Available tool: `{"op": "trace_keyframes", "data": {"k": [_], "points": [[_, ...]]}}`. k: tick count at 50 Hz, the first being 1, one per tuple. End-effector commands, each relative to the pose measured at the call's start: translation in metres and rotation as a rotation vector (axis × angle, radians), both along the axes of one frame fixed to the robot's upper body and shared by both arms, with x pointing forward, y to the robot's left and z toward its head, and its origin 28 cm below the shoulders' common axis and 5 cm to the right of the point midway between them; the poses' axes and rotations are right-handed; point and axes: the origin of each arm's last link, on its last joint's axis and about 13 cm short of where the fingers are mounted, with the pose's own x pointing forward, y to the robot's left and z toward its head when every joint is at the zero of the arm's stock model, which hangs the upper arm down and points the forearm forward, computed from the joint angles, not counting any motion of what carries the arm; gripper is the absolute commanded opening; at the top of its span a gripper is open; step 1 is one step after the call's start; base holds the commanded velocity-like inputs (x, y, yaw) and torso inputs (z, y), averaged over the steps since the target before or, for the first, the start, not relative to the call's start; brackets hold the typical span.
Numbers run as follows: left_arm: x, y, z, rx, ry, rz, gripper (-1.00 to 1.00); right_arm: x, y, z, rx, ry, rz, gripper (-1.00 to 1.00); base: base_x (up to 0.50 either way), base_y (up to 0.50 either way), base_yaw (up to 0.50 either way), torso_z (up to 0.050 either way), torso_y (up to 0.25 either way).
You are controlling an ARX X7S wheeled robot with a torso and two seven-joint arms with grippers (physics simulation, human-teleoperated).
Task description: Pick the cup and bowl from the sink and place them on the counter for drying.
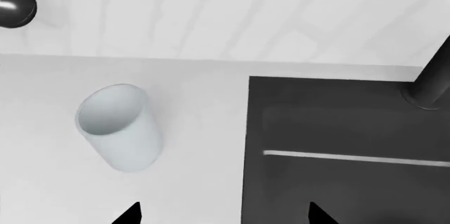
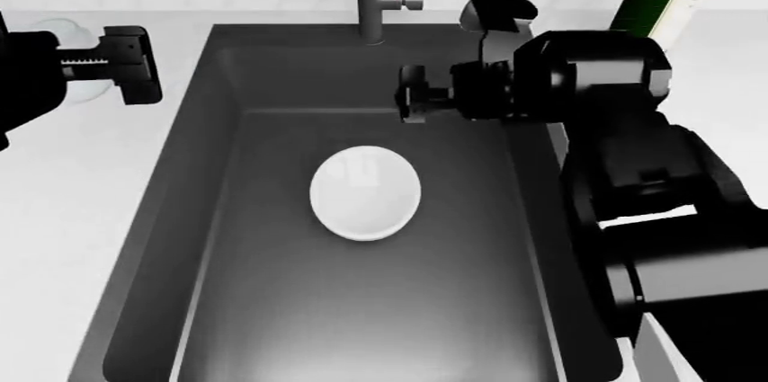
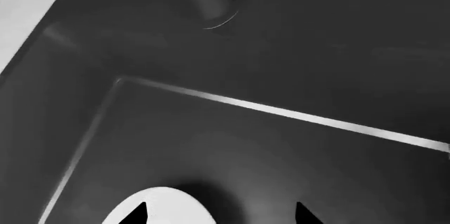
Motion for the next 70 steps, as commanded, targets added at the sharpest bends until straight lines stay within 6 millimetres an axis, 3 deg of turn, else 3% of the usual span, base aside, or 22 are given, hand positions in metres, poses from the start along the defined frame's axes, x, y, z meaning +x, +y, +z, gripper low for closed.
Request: {"op": "trace_keyframes", "data": {"k": [1, 13, 31, 45, 52, 61, 62, 70], "points": [[-0.011, 0.0, 0.003, -0.004, -0.015, -0.019, 1.0, -0.002, 0.009, -0.038, 0.07, 0.11, -0.004, 1.0, 0.0, 0.0, 0.0, 0.0, 0.0], [-0.024, 0.015, 0.003, -0.027, -0.001, -0.033, 1.0, -0.005, 0.012, -0.061, 0.092, 0.171, -0.006, 1.0, 0.0, 0.0, 0.0, 0.0, 0.0], [-0.033, 0.036, 0.004, -0.024, -0.012, -0.029, 1.0, -0.011, 0.017, -0.076, 0.119, 0.253, -0.007, 1.0, 0.0, 0.0, 0.0, 0.0, 0.0], [-0.038, 0.037, 0.004, -0.025, -0.004, -0.023, 1.0, -0.013, 0.017, -0.085, 0.121, 0.274, -0.012, 1.0, 0.0, 0.0, 0.0, 0.0, 0.0], [-0.045, 0.05, 0.004, -0.033, 0.004, -0.018, 1.0, -0.015, 0.017, -0.091, 0.117, 0.293, -0.003, 1.0, 0.0, 0.0, 0.0, 0.0, 0.0], [-0.047, 0.052, 0.006, -0.037, 0.007, -0.026, 1.0, -0.014, 0.017, -0.088, 0.102, 0.278, -0.007, 1.0, 0.0, 0.0, 0.0, 0.0, 0.0], [-0.047, 0.052, 0.006, -0.038, 0.006, -0.026, 1.0, -0.013, 0.017, -0.088, 0.091, 0.266, -0.02, -1.0, 0.0, 0.0, 0.0, 0.0, 0.0], [-0.047, 0.052, 0.006, -0.067, 0.006, -0.018, 1.0, -0.012, 0.017, -0.083, 0.108, 0.249, -0.025, -1.0, 0.0, 0.0, 0.0, 0.0, 0.0]]}}
